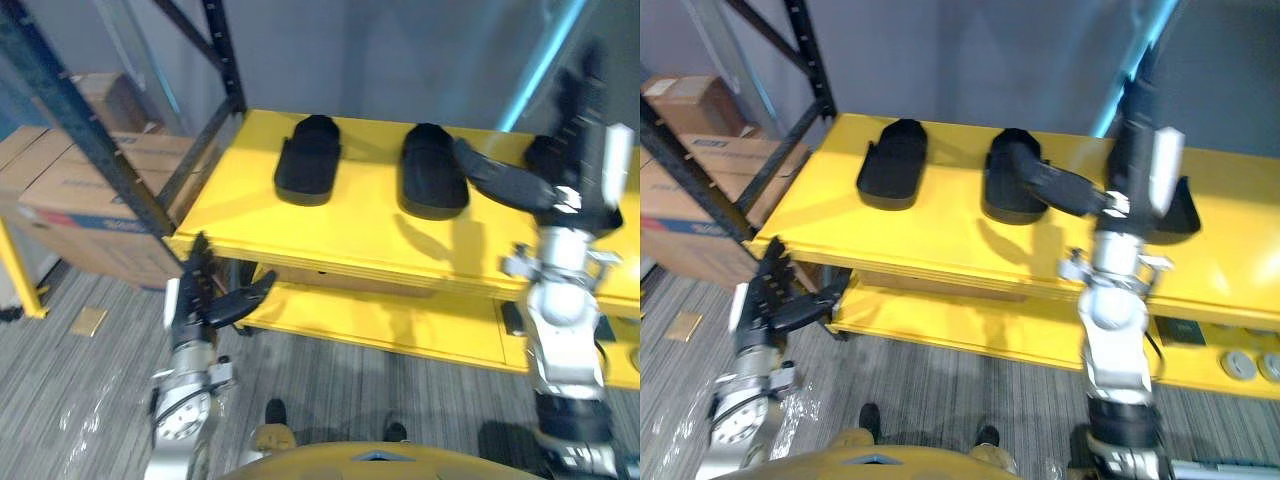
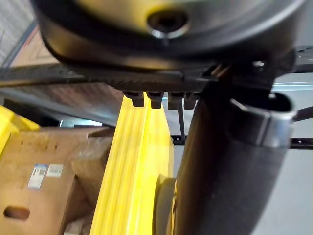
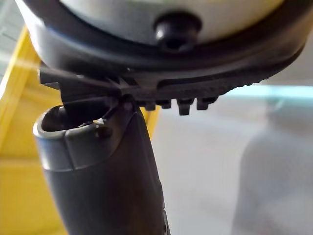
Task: Walk over and take three plastic housings, then place them on the shelf
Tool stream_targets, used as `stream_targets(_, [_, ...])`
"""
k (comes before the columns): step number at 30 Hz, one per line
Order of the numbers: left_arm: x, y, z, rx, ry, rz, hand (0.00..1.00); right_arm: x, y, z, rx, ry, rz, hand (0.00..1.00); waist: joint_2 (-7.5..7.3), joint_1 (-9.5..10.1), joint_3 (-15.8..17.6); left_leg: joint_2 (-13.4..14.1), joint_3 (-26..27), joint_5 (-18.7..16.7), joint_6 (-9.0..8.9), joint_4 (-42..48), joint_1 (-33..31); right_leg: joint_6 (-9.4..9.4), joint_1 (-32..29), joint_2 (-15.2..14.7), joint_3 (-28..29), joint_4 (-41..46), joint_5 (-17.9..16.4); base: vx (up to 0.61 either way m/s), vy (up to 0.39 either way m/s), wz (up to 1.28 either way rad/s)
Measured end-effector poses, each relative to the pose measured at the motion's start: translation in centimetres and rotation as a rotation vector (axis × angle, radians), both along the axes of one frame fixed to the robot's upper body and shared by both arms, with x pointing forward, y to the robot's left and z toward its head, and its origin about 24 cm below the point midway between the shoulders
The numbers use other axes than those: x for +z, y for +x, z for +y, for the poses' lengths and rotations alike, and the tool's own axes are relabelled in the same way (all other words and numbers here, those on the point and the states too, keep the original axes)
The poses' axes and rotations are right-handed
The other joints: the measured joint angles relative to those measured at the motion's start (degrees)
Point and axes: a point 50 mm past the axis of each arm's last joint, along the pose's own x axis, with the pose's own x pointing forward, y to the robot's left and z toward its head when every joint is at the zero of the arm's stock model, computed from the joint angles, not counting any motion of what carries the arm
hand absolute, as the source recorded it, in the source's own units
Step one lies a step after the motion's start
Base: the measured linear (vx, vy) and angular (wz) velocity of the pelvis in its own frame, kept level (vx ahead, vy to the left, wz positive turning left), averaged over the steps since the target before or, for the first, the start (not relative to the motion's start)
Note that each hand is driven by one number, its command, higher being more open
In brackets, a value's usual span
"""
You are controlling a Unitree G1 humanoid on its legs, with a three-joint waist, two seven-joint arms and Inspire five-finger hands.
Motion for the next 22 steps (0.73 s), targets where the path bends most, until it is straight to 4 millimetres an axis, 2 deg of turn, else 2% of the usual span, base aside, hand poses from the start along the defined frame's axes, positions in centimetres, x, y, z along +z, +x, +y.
stream_targets(3, [0.5, -0.5, 1.4, 0.074, 0.023, -0.02, 1.0, -0.7, -2.8, -2.1, -0.142, 0.032, -0.007, 1.0, 0.9, -2.53, -0.7, 0.7, 2.7, -0.9, -0.46, 0.0, 1.2, 0.31, -0.5, 0.6, 2.6, -0.1, 0.0, 0.05, -0.025, -0.45])
stream_targets(6, [1.8, 0.0, 1.0, 0.052, 0.022, -0.098, 1.0, -1.5, -4.0, -2.7, -0.211, 0.089, -0.029, 1.0, 0.94, -4.11, -0.9, 1.3, 3.3, -1.0, -0.64, 0.0, 1.4, 0.15, -0.7, 1.2, 2.9, -0.1, -0.1, 0.02, -0.03, -0.15])
stream_targets(8, [2.0, 0.1, 0.7, 0.055, 0.002, -0.116, 1.0, -2.6, -4.4, -2.8, -0.241, 0.121, 0.002, 1.0, 0.97, -4.18, -0.9, 1.4, 3.4, -1.1, -0.66, 0.0, 1.4, 0.15, -0.7, 1.3, 3.0, -0.1, -0.2, 0.0, 0.0, 0.0])
stream_targets(10, [1.8, 0.0, 0.6, 0.062, -0.046, -0.121, 1.0, -4.7, -4.8, -3.1, -0.271, 0.167, 0.083, 1.0, 0.84, -4.07, -1.0, 1.4, 3.3, -1.2, -0.61, 0.0, 1.2, 0.12, -0.9, 1.3, 2.9, -0.1, -0.3, 0.01, -0.002, 0.02])
stream_targets(12, [0.6, -0.5, 0.9, 0.077, -0.099, -0.078, 1.0, -9.0, -5.7, -3.6, -0.331, 0.257, 0.25, 1.0, 0.71, -3.85, -1.1, 1.3, 3.2, -1.5, -0.35, 0.0, 0.9, 0.02, -1.0, 1.3, 2.9, -0.1, -0.4, 0.02, -0.005, 0.04])
stream_targets(13, [-0.1, -0.7, 1.0, 0.09, -0.115, -0.054, 1.0, -10.2, -5.9, -3.5, -0.345, 0.281, 0.301, 1.0, 0.78, -3.83, -1.1, 1.3, 3.1, -1.5, -0.33, 0.0, 0.9, -0.02, -1.0, 1.2, 2.8, -0.1, -0.4, 0.03, -0.006, 0.04])
stream_targets(15, [-3.3, -2.5, 1.6, 0.185, -0.195, 0.072, 1.0, -15.3, -7.4, -3.0, -0.39, 0.372, 0.518, 1.0, 1.18, -3.86, -1.4, 1.2, 3.1, -1.8, -0.32, 0.0, 0.9, 0.08, -0.9, 1.1, 2.7, -0.1, -0.7, 0.04, -0.005, 0.04])
stream_targets(16, [-4.2, -3.0, 1.7, 0.21, -0.217, 0.106, 1.0, -16.5, -7.9, -2.8, -0.404, 0.396, 0.572, 1.0, 1.3, -3.85, -1.5, 1.2, 3.1, -1.9, -0.31, 0.0, 0.9, 0.12, -0.9, 1.1, 2.7, -0.1, -0.8, 0.05, -0.005, 0.05])
stream_targets(17, [-6.1, -4.1, 1.8, 0.261, -0.257, 0.175, 1.0, -19.1, -9.1, -2.5, -0.441, 0.439, 0.681, 1.0, 1.45, -3.79, -1.5, 1.2, 3.0, -2.0, -0.36, 0.0, 1.0, 0.18, -0.7, 1.1, 2.5, 0.0, -1.0, 0.04, -0.004, 0.06])
stream_targets(18, [-7.1, -4.7, 1.8, 0.294, -0.278, 0.213, 1.0, -20.4, -9.8, -2.4, -0.462, 0.465, 0.741, 1.0, 1.49, -3.8, -1.6, 1.1, 2.8, -2.0, -0.41, 0.0, 1.1, 0.17, -0.5, 1.0, 2.4, 0.0, -1.0, 0.06, -0.002, 0.11])
stream_targets(20, [-10.1, -6.8, 1.9, 0.394, -0.299, 0.348, 1.0, -24.5, -12.5, -1.5, -0.539, 0.594, 0.933, 1.0, 1.34, -3.58, -1.5, 1.1, 2.3, -2.1, -0.55, 0.0, 2.5, 0.03, 1.1, 0.8, 1.3, 0.7, -1.7, 0.06, 0.0, 0.14])
stream_targets(21, [-10.6, -7.4, 1.9, 0.422, -0.3, 0.372, 1.0, -25.3, -13.1, -1.2, -0.554, 0.63, 0.973, 1.0, 1.18, -3.48, -1.4, 1.1, 2.2, -2.2, -0.65, 0.0, 3.1, 0.13, 1.6, 0.7, 1.2, 1.2, -2.2, 0.05, -0.005, 0.13])
stream_targets(22, [-11.5, -8.6, 2.1, 0.485, -0.296, 0.418, 1.0, -27.0, -14.6, -0.2, -0.583, 0.722, 1.054, 1.0, 0.53, -2.94, -1.9, 1.1, 1.9, -2.4, -0.73, 0.0, 3.5, 0.13, 1.9, 0.6, 0.9, 2.0, -3.0, 0.03, -0.005, 0.07])
